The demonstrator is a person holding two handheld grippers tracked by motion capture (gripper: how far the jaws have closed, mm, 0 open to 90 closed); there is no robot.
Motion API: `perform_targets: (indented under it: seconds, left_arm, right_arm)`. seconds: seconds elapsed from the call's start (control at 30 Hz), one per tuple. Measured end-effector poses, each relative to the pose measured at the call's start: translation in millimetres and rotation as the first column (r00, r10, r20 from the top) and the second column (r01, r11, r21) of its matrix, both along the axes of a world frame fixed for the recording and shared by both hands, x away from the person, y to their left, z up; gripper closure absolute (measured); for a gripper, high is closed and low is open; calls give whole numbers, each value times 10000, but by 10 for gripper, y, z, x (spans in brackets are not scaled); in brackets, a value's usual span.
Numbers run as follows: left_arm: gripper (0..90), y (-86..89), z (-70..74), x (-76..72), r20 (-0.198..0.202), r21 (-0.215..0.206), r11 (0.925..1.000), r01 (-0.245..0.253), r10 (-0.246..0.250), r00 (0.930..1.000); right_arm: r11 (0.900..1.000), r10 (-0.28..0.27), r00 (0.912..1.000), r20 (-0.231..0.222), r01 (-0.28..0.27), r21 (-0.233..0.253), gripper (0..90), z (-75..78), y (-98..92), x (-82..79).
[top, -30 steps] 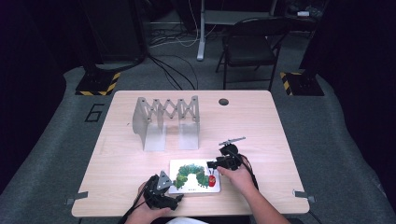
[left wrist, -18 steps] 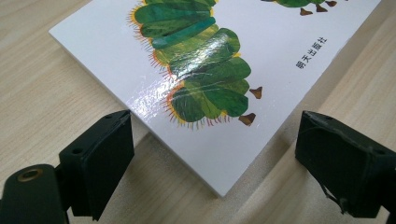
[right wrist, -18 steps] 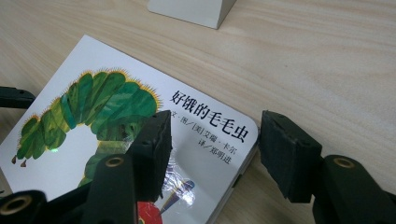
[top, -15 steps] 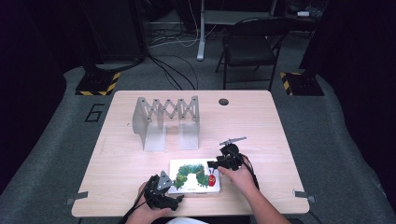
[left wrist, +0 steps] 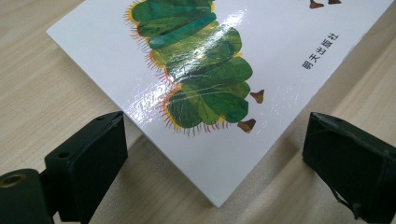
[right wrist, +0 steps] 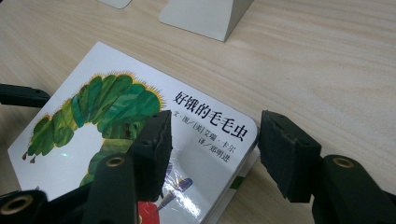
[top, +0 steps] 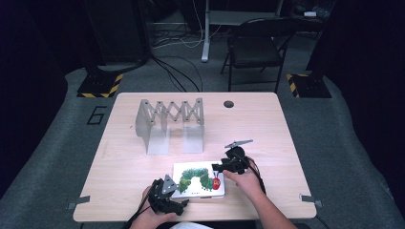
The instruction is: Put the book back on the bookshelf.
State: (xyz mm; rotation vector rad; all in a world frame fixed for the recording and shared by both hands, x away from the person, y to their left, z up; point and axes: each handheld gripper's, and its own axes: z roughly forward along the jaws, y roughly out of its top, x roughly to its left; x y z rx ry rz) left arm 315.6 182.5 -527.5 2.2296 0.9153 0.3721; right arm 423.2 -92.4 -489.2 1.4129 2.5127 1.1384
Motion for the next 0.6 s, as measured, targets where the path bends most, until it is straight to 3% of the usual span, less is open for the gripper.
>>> perform_targets:
  seconds: [0.3, 0.6]
  left_arm:
    - [1, -22, -15, 6, 52, 108, 9989, -462, 462, 9989]
    - [0, -36, -3, 5, -57, 229, 9974, -686, 688, 9976]
  right_arm:
    - [9994, 89, 9998, 178, -95, 331, 443, 62, 14, -42]
    - [9978, 73, 9995, 317, -93, 659, 444, 157, 11, -96]
